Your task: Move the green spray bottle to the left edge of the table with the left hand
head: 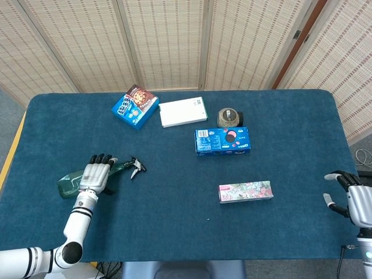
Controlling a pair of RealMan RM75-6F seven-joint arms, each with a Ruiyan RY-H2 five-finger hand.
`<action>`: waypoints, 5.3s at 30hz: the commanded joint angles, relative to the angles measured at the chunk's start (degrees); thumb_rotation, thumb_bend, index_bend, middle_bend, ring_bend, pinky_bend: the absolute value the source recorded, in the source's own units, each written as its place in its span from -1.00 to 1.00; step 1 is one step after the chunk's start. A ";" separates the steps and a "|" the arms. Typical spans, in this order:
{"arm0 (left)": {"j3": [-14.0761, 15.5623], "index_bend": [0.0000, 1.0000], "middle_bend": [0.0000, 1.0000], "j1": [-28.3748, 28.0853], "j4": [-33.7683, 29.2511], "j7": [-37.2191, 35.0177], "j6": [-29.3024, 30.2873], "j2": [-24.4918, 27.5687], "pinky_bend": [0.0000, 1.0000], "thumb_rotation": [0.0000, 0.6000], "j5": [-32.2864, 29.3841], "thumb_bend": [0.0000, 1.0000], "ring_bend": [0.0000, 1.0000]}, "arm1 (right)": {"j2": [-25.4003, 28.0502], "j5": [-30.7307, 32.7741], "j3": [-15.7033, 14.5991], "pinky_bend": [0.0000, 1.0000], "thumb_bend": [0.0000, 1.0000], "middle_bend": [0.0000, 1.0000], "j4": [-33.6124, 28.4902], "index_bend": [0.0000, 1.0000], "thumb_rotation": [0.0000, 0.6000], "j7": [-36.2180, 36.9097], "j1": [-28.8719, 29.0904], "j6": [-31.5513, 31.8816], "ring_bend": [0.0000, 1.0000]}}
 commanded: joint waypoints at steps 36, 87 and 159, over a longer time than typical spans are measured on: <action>-1.47 -0.56 -0.67 -5.72 9.13 5.08 -0.24 -3.99 -1.00 1.00 -13.67 -1.00 -0.95 | -1.33 -0.17 -0.46 0.03 -0.52 -0.27 1.25 -0.19 1.00 0.89 0.05 -0.93 -0.35; -0.41 -0.01 -0.10 -4.75 8.71 6.14 1.74 -3.49 -1.00 1.00 -13.11 -1.00 -0.22 | -2.23 -0.51 -0.84 0.03 -0.52 -0.27 1.39 -0.19 1.00 0.90 0.25 -1.44 -0.35; -6.13 0.16 -0.03 25.31 41.84 -97.59 20.50 -18.44 -0.86 1.00 44.68 -0.75 -0.13 | -4.29 -0.74 -1.61 0.03 -0.52 -0.27 1.52 -0.19 1.00 1.67 0.96 -2.99 -0.35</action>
